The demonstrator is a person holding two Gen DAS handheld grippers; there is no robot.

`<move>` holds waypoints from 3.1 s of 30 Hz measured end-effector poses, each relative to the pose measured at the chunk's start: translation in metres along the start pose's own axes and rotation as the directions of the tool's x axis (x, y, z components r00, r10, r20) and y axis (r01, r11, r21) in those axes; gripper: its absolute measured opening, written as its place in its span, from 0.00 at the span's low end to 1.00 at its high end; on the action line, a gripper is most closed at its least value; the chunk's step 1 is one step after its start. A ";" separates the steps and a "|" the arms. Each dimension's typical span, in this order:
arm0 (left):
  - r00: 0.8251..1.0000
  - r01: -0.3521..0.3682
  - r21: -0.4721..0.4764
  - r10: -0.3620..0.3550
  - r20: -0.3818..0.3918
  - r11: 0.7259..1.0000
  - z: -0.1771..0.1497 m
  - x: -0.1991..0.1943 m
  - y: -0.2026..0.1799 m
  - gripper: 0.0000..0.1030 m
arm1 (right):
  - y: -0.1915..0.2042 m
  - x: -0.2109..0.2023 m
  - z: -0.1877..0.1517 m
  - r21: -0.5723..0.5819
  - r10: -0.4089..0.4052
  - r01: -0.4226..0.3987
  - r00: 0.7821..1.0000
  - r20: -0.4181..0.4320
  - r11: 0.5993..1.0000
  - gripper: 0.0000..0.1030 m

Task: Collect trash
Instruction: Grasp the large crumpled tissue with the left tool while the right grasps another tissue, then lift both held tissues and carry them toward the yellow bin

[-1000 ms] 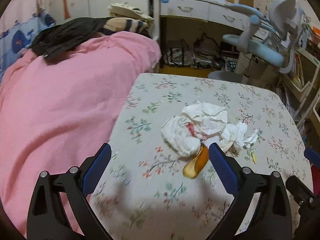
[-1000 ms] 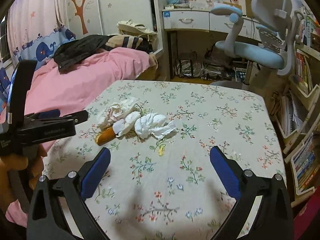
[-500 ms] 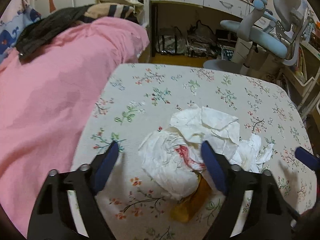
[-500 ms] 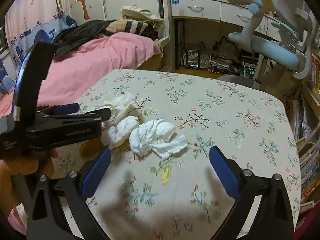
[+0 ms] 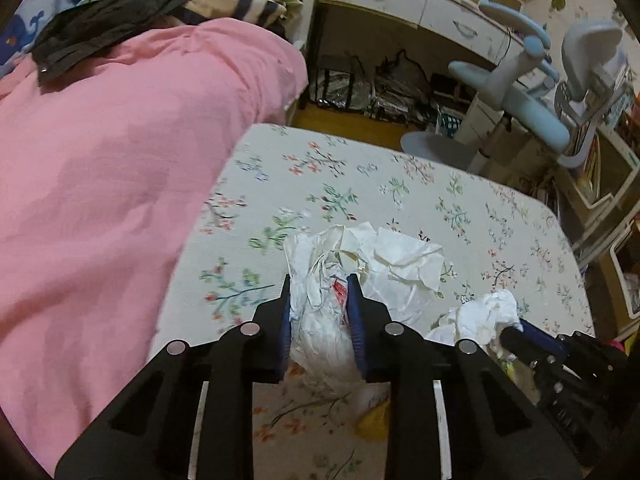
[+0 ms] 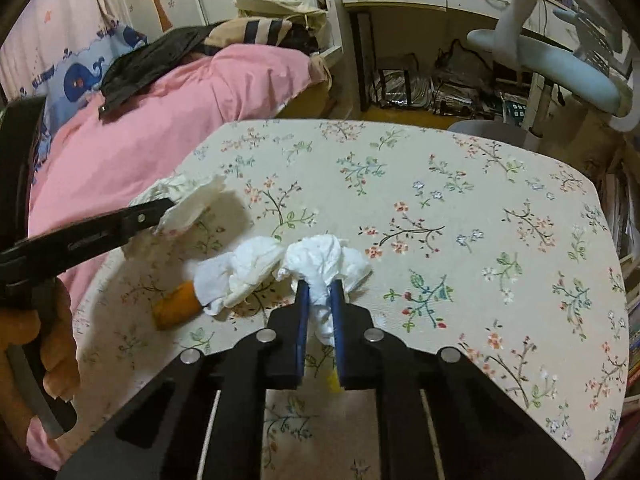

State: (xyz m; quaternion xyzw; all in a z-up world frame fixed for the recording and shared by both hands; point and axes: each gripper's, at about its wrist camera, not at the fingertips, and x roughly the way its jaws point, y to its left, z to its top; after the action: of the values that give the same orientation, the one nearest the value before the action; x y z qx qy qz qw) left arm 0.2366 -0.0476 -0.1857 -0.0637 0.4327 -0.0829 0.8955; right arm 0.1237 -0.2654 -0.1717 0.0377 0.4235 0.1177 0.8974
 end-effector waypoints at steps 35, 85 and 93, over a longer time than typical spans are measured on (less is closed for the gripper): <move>1.000 -0.007 0.155 0.003 0.023 0.988 -0.105 -0.120 -0.028 0.24 | 0.016 -0.062 -0.079 -0.005 -0.005 0.005 0.997 -0.078 1.000 0.67; 0.942 -0.042 0.193 -0.025 0.334 0.980 -0.144 -0.238 -0.059 0.24 | 0.030 -0.177 -0.095 0.048 0.086 -0.105 0.948 0.305 0.993 0.23; 0.951 -0.026 0.176 -0.030 0.308 0.984 -0.178 -0.253 -0.050 0.24 | 0.049 -0.186 -0.132 0.028 0.134 -0.145 0.961 0.240 0.989 0.23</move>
State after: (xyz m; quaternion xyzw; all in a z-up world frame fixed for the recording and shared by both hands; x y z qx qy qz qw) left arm -0.0632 -0.0523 -0.0929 0.0040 0.2779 -0.1112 0.9541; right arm -0.1005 -0.2677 -0.1081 0.1014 0.3119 0.1656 0.9301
